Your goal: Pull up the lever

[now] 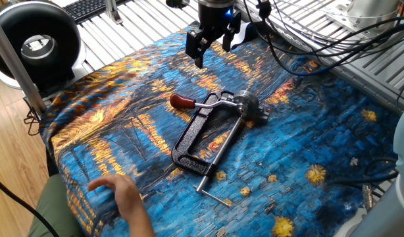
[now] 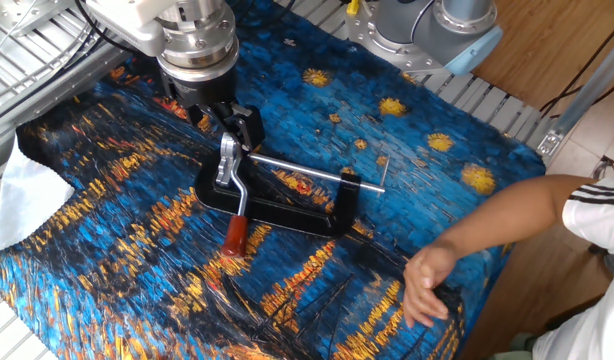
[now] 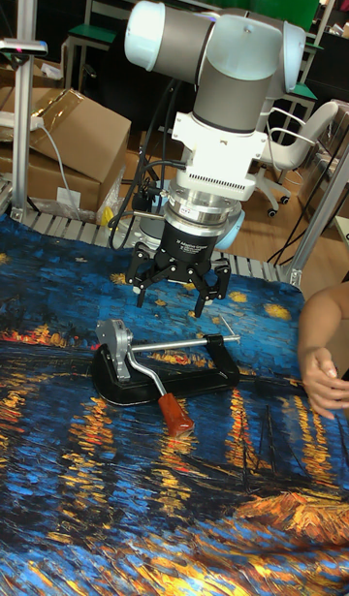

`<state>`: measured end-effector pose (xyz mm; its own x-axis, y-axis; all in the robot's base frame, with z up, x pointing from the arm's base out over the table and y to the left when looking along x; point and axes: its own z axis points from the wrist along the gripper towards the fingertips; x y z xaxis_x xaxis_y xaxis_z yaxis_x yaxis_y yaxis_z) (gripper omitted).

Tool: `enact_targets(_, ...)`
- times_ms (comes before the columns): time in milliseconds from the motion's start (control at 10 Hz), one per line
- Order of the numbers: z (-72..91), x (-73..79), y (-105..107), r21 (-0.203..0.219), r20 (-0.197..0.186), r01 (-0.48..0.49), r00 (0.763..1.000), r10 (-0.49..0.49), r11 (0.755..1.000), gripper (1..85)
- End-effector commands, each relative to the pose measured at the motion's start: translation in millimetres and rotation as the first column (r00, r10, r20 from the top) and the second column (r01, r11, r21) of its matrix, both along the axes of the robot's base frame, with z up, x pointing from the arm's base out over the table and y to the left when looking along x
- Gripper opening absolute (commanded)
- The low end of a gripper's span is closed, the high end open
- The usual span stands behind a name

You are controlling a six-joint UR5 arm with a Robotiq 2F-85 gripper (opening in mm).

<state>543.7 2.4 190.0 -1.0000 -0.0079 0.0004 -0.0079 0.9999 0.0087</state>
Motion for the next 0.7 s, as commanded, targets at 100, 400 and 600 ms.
enact_targets(100,0.1,6.0,12.8,0.036,0.022,0.022,0.999,-0.023,0.999,1.0)
enact_targets(400,0.8,6.6,13.7,0.031,0.021,0.024,0.999,-0.025,0.999,1.0)
enact_targets(600,1.2,6.8,12.9,0.025,0.021,0.015,1.000,-0.015,1.000,1.0)
